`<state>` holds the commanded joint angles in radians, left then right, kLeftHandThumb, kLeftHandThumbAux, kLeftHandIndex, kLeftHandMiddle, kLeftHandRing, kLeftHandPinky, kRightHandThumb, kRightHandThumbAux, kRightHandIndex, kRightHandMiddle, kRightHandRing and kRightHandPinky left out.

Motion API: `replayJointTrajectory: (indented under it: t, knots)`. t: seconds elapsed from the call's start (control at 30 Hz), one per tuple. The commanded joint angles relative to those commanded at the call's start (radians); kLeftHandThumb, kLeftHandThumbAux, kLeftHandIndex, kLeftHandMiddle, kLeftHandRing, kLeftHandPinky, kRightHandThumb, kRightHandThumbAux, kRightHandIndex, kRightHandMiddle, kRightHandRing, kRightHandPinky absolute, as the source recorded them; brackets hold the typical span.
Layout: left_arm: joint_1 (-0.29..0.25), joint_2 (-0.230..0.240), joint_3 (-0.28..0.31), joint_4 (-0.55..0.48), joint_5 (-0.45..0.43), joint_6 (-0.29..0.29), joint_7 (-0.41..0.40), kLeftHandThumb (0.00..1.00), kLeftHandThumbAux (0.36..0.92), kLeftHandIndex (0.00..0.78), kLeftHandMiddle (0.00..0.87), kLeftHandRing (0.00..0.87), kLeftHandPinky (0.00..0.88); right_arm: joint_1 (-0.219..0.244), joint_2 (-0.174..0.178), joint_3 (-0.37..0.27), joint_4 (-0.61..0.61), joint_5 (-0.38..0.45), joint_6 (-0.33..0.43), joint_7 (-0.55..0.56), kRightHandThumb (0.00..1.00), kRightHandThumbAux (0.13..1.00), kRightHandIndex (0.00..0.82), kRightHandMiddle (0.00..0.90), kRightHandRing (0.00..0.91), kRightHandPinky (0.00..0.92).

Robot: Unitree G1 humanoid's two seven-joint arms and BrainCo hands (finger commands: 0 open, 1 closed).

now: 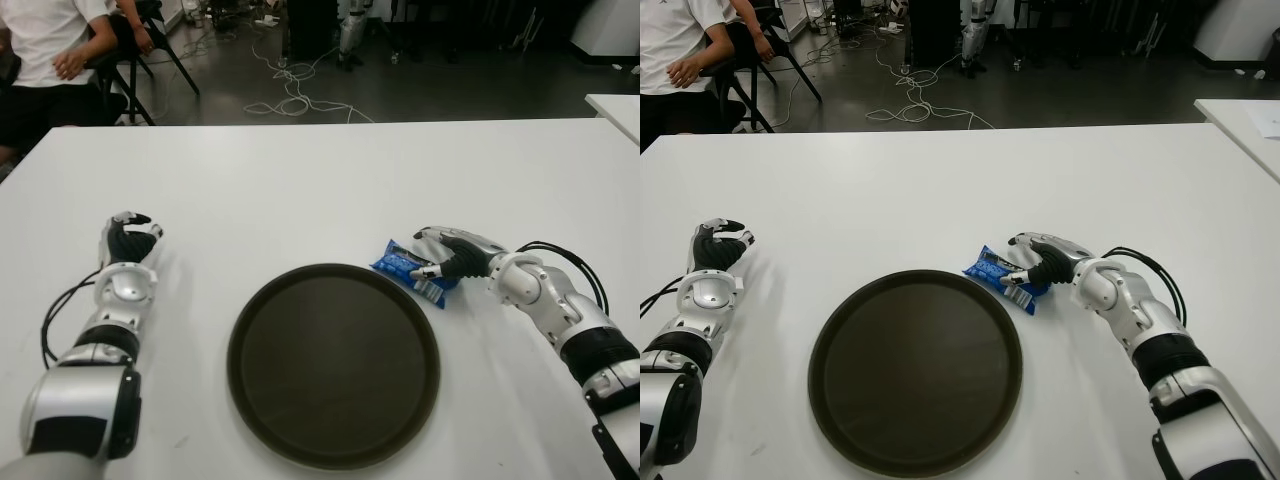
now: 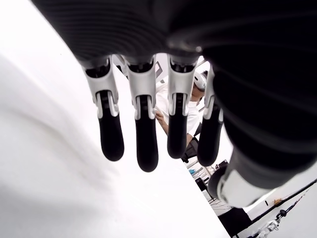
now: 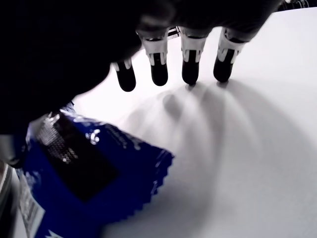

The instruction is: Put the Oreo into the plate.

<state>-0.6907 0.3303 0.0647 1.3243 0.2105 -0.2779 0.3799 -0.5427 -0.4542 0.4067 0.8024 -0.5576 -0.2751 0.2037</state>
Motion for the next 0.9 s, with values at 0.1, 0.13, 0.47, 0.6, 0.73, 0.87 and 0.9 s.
replayJointTrajectory:
  t: [0.1, 0.13, 0.47, 0.6, 0.73, 0.87, 0.9]
  knots:
    - [0.001, -0.001, 0.003, 0.000, -0.002, -0.003, -0.002, 0.681, 0.718, 0.399, 0.298, 0.344, 0.377, -0.005, 0.001, 0.004, 0.008, -0.002, -0.002, -0.001, 0.127, 0.387, 0.000, 0.000, 0.000, 0.000]
    - [0.001, -0.001, 0.003, 0.000, -0.003, -0.004, -0.001, 0.680, 0.718, 0.399, 0.296, 0.341, 0.373, -0.008, 0.002, 0.008, 0.013, -0.006, -0.006, -0.002, 0.124, 0.387, 0.000, 0.000, 0.000, 0.000]
    - [0.001, -0.001, -0.002, 0.001, 0.003, -0.005, 0.011, 0.679, 0.719, 0.399, 0.284, 0.326, 0.351, -0.018, 0.009, 0.021, 0.045, -0.006, -0.029, -0.023, 0.090, 0.370, 0.000, 0.000, 0.000, 0.000]
    - [0.002, -0.001, -0.004, 0.000, 0.005, -0.005, 0.011, 0.676, 0.720, 0.399, 0.292, 0.332, 0.346, -0.021, 0.012, 0.025, 0.051, -0.006, -0.026, -0.026, 0.082, 0.367, 0.000, 0.000, 0.000, 0.000]
    - [0.001, 0.000, -0.008, 0.000, 0.008, -0.004, 0.012, 0.675, 0.720, 0.399, 0.291, 0.329, 0.348, -0.024, 0.012, 0.032, 0.057, -0.010, -0.025, -0.028, 0.079, 0.365, 0.000, 0.000, 0.000, 0.000]
    - [0.001, 0.001, -0.013, 0.001, 0.015, -0.003, 0.021, 0.676, 0.720, 0.399, 0.293, 0.332, 0.356, -0.026, 0.010, 0.037, 0.059, -0.012, -0.028, -0.028, 0.076, 0.356, 0.000, 0.000, 0.000, 0.000]
    - [0.001, 0.001, -0.014, 0.001, 0.016, -0.003, 0.023, 0.677, 0.720, 0.399, 0.295, 0.333, 0.359, -0.026, 0.011, 0.036, 0.058, -0.010, -0.029, -0.028, 0.075, 0.354, 0.000, 0.000, 0.000, 0.000]
